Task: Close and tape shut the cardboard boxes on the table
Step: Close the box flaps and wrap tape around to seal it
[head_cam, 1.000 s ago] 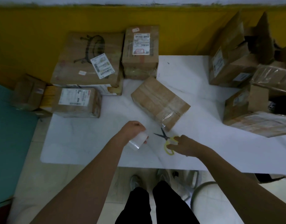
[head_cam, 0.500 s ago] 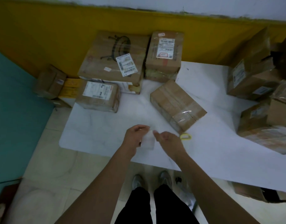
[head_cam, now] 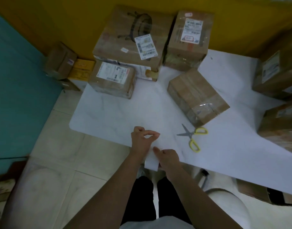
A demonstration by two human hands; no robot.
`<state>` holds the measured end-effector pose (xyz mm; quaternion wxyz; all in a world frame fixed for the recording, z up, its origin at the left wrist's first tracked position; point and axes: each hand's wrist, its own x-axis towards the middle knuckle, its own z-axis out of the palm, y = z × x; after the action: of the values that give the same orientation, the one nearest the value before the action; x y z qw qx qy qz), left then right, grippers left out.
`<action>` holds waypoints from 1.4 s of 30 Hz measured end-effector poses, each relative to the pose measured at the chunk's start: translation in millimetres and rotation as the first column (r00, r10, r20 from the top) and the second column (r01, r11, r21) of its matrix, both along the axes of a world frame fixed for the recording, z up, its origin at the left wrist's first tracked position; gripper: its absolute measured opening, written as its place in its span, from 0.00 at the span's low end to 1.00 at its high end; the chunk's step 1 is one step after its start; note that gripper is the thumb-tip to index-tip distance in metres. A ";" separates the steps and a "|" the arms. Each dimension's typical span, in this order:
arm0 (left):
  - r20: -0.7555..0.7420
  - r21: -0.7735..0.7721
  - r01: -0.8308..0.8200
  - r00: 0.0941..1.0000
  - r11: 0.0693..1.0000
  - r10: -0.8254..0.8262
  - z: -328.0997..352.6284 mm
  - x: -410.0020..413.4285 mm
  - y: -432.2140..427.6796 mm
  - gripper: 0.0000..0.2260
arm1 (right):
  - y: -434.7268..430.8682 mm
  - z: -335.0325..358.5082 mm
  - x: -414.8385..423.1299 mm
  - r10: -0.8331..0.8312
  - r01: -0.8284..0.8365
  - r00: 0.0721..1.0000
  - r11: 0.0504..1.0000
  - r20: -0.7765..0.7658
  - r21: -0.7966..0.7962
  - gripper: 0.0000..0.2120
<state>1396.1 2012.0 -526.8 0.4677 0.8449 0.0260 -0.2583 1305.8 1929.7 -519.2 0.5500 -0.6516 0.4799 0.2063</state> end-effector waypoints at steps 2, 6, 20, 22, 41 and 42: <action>0.002 0.051 0.050 0.999 0.997 -0.051 -12.8 -7.3 7.6 0.07 | 3.1 -9.5 -6.9 -0.045 0.050 0.997 0.996 -0.060 0.075 0.20; 0.008 0.196 0.102 0.994 0.975 -0.106 -33.4 -12.7 11.4 0.05 | 8.0 -21.0 -6.6 -0.172 0.192 0.974 0.972 -0.145 0.137 0.16; 0.160 0.389 -0.043 0.987 0.920 -0.021 -46.2 -11.4 2.5 0.31 | -39.0 -12.5 23.1 0.555 -0.662 0.749 0.633 -0.361 -0.400 0.23; 0.069 0.516 0.081 0.988 0.853 -0.135 -41.6 3.2 0.6 0.29 | -44.6 -13.2 29.2 0.661 -0.740 0.669 0.552 -0.339 -0.383 0.20; 0.000 0.181 0.385 0.920 0.905 -0.391 6.7 58.6 -42.5 0.20 | -163.5 39.8 59.5 0.462 -0.376 0.861 0.298 -0.212 -0.877 0.38; -0.013 0.144 0.378 0.925 0.915 -0.380 8.7 57.7 -51.6 0.20 | -180.2 40.9 65.1 0.440 -0.448 0.854 0.353 -0.277 -0.821 0.43</action>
<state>1453.8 1960.4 -518.0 0.3468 0.8674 -0.1231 -0.3349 1370.9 1749.4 -478.3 0.0685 -0.9400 0.3242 0.0806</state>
